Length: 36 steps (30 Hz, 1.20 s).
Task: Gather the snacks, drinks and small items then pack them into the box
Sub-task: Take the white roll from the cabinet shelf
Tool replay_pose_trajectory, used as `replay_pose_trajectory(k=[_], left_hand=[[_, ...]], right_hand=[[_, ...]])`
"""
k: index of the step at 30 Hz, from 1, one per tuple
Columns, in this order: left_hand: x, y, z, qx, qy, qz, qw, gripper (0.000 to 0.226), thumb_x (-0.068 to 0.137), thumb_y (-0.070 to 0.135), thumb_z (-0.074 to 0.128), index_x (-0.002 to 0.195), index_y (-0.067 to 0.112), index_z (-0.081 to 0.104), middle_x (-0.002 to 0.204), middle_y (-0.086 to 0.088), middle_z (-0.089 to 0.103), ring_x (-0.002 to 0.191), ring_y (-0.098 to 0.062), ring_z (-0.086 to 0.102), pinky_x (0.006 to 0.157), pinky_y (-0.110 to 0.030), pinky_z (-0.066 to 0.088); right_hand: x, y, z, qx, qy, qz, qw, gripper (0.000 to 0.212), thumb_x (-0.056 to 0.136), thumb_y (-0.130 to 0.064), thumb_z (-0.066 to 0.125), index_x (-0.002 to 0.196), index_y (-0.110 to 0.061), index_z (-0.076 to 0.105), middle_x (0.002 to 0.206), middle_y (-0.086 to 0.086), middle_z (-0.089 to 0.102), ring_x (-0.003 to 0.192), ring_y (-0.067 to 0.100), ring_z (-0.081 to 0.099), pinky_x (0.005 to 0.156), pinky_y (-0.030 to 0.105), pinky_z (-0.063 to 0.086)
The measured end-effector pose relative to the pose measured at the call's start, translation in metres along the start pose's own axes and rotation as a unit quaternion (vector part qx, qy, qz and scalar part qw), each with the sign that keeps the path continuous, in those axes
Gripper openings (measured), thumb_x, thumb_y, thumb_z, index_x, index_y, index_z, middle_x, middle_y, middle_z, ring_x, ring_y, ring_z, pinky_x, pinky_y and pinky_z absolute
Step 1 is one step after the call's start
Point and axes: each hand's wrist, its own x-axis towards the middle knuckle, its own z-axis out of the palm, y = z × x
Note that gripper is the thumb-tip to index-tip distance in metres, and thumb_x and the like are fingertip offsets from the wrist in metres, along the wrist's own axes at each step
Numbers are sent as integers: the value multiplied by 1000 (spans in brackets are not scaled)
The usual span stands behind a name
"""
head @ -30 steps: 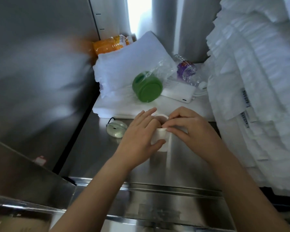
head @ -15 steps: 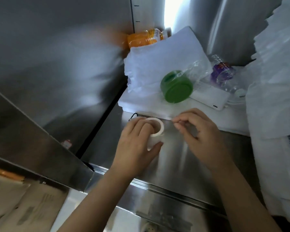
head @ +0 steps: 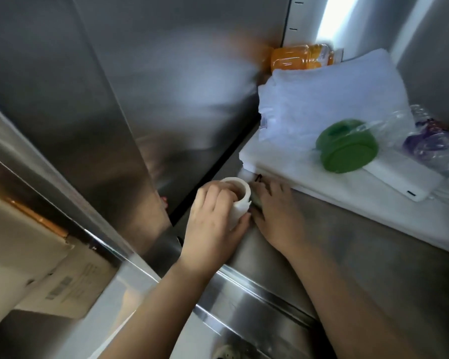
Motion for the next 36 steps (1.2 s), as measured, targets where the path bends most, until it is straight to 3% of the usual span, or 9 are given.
replay_pose_trajectory(k=[5, 10, 14, 20, 24, 27, 32, 36], left_hand=[[-1, 8, -1, -16, -31, -53, 998, 31, 74, 11, 73, 99, 1, 56, 106, -12, 56, 99, -32, 56, 83, -41, 48], [-6, 23, -9, 4, -34, -70, 997, 32, 77, 8, 71, 102, -2, 55, 110, -14, 53, 101, -34, 53, 87, -42, 44], [-28, 43, -16, 24, -7, -100, 995, 30, 78, 8, 71, 100, -3, 54, 108, -15, 53, 97, -35, 53, 87, -42, 43], [-83, 77, -34, 28, 27, -143, 989, 29, 79, 10, 71, 98, 1, 52, 110, -9, 51, 98, -29, 52, 86, -32, 40], [-128, 83, -75, 69, 28, -161, 984, 27, 80, 10, 71, 98, 2, 53, 110, -5, 51, 97, -28, 53, 84, -25, 40], [-162, 81, -123, 104, 68, -198, 972, 28, 80, 10, 72, 98, 3, 52, 110, -5, 52, 98, -25, 52, 84, -22, 39], [-228, 73, -223, 187, 127, -247, 942, 30, 79, 13, 73, 99, 7, 52, 110, -4, 52, 97, -20, 49, 81, -17, 37], [-308, 67, -316, 243, 170, -299, 907, 29, 80, 19, 71, 101, 11, 53, 109, 3, 52, 97, -16, 52, 74, -18, 39]], right_hand=[[-4, 5, 2, 32, 20, -27, 999, 43, 87, -24, 60, 130, -19, 52, 127, 9, 49, 111, 30, 44, 96, 32, 29], [-21, 5, -3, 43, 25, -29, 998, 40, 89, -27, 59, 129, -22, 52, 128, 6, 48, 111, 28, 44, 94, 35, 34], [-46, 0, -6, 65, 35, -33, 997, 40, 87, -19, 62, 126, -13, 55, 126, 12, 50, 107, 34, 46, 91, 40, 39], [-102, -8, -12, 94, 34, -56, 993, 40, 87, -18, 64, 126, -15, 57, 129, 8, 52, 105, 33, 47, 85, 41, 43], [-136, -28, -19, 143, 29, -68, 987, 43, 85, -19, 66, 127, -23, 56, 129, -3, 53, 111, 25, 46, 74, 31, 41], [-158, -76, -24, 189, 40, -124, 973, 43, 82, -16, 68, 122, -24, 56, 123, -9, 53, 109, 20, 47, 71, 25, 38], [-191, -203, -32, 245, 39, -260, 933, 48, 79, -15, 73, 123, -22, 57, 124, -8, 54, 110, 14, 46, 85, 18, 37], [-236, -316, -25, 298, 22, -337, 893, 54, 78, -13, 74, 129, -21, 56, 130, -5, 54, 117, 16, 48, 93, 25, 42]])
